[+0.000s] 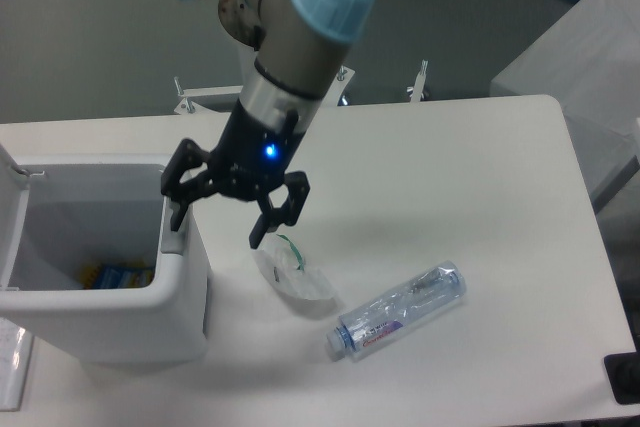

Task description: Open the trash can

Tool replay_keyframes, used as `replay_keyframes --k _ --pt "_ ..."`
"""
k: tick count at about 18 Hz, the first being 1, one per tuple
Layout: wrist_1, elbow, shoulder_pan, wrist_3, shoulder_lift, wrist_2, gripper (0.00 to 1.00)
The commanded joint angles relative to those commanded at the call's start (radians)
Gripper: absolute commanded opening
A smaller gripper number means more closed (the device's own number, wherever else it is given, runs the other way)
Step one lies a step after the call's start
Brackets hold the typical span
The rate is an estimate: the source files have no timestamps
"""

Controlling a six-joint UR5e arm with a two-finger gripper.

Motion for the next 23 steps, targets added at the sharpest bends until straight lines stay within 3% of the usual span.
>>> replay_keyframes --k 5,10,12,15,19,23 --pt "0.002 0.028 0.094 0.101 0.008 0.049 1.00" --pt "0.000 -0.029 0.180 0.368 -0.003 0.320 1.00" --pt "0.000 -0.040 0.235 0.432 -0.015 0.376 1.00" --pt "0.002 -0.043 0.316 0.523 -0.064 0.388 1.00" --pt "0.000 -0.024 0.391 0.670 -0.089 0.394 1.00" --pt "-0.017 -0.011 0.460 0.984 -0.155 0.460 1.00"
